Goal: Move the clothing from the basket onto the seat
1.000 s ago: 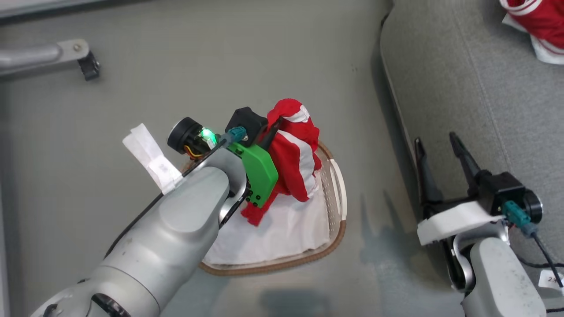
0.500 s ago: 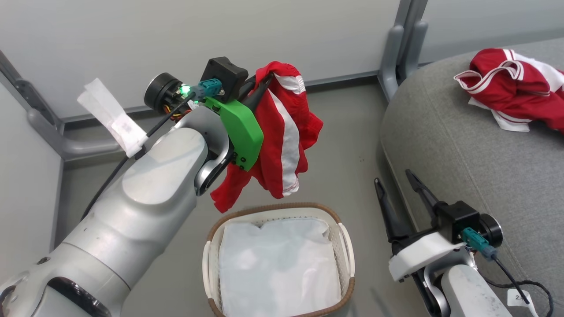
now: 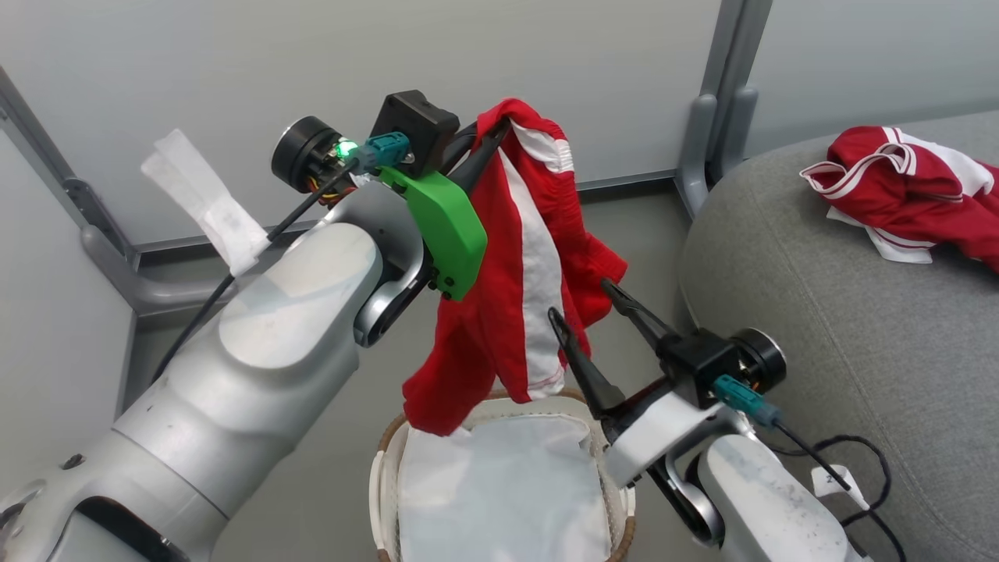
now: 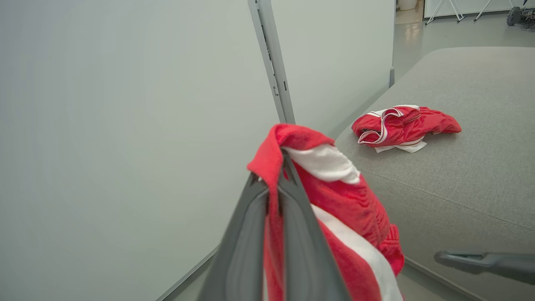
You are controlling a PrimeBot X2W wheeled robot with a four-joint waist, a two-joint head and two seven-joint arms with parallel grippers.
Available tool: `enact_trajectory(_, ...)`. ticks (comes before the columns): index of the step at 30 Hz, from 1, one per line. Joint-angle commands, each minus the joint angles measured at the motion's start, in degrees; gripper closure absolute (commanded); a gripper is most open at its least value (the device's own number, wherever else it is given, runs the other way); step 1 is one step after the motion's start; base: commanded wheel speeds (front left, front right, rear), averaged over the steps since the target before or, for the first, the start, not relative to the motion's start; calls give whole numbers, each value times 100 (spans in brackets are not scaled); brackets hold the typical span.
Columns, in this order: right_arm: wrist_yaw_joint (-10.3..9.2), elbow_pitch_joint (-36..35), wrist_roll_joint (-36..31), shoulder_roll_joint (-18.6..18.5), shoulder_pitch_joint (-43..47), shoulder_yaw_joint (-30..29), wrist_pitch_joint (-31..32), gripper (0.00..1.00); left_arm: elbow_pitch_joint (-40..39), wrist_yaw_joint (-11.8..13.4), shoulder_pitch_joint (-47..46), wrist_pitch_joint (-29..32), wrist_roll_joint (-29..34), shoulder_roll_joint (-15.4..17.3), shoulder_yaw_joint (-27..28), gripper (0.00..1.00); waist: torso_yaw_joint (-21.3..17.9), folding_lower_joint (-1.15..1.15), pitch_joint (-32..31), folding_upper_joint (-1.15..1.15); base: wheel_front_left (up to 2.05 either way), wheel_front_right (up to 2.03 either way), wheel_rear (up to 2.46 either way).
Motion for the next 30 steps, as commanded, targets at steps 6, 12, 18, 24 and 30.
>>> enact_trajectory(6, -8, 536, 36, -29, -627, 384, -14, 0, -398, 59, 108, 75, 45, -30, -102, 100, 96, 1, -55, 0, 0, 0, 0)
enact_trajectory(12, -8, 894, -3, -27, -1132, 364, -14, 0, -752, 137, 132, 193, 81, -20, -180, 100, 171, 1, -76, 0, 0, 0, 0)
enact_trajectory(18, -8, 1345, -318, -27, -1506, 319, -14, 0, -1033, 197, 176, 274, 28, -9, -227, 100, 215, 1, -62, 0, 0, 0, 0)
enact_trajectory(24, -8, 2123, -278, -22, -1736, 515, -14, 0, -1232, 229, 114, 251, 33, 12, -215, 100, 273, 1, -25, 0, 0, 0, 0)
enact_trajectory(30, -8, 2423, 96, -24, -1969, 895, -14, 0, -1346, 258, 84, 238, 0, 16, -198, 100, 297, 1, 34, 0, 0, 0, 0)
